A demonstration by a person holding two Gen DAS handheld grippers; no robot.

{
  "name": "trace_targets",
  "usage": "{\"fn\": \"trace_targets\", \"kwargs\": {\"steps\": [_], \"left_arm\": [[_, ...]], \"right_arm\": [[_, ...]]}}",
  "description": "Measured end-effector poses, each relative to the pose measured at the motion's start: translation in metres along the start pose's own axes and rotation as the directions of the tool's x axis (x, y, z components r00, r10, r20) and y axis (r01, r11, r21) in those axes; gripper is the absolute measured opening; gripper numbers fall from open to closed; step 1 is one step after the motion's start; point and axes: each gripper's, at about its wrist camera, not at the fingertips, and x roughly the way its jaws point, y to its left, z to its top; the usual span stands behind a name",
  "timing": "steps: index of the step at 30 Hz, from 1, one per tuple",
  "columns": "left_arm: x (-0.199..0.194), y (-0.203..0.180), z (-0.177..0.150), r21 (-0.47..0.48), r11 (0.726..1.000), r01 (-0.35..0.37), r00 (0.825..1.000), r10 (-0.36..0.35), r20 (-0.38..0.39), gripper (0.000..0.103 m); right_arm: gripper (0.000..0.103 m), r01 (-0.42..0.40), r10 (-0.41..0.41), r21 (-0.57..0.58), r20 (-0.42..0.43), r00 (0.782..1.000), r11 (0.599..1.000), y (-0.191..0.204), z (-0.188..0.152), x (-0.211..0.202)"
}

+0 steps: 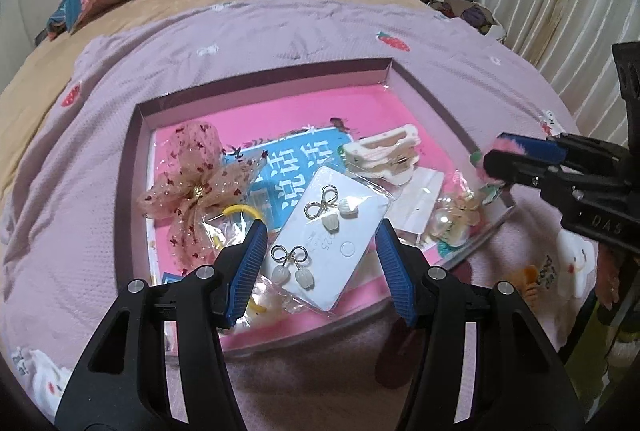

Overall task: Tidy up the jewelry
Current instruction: 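Place the earring card in the box with the left tool while the right tool drops the pompom clip there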

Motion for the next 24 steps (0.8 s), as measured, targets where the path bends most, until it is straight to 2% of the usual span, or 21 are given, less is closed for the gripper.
{"fn": "trace_targets", "kwargs": {"steps": [14, 17, 19, 24], "left_arm": [[0.029, 0.006, 0.025, -0.025, 1.000, -0.001, 1.000, 0.001, -0.029, 0.048], [0.031, 0.004, 0.025, -0.017, 1.000, -0.002, 0.999, 0.002, -0.032, 0.049], [0.031, 0.004, 0.025, -0.017, 1.000, -0.002, 0.999, 0.002, -0.034, 0.051], [0.028, 0.000, 0.023, -0.007, 1.000, -0.010, 0.999, 0.010, -0.034, 0.058]], "right_arm": [[0.036, 0.009, -0.011, -0.042, -0.056, 0.998, 0.999, 0.001, -0.004, 0.026], [0.041, 0.009, -0.011, -0.033, -0.053, 0.999, 0.999, 0.000, -0.005, 0.026], [0.053, 0.013, -0.014, -0.021, -0.044, 0.999, 1.000, -0.002, -0.007, 0.022], [0.061, 0.011, -0.010, 0.032, -0.005, 1.000, 0.999, -0.010, -0.013, 0.004]]}}
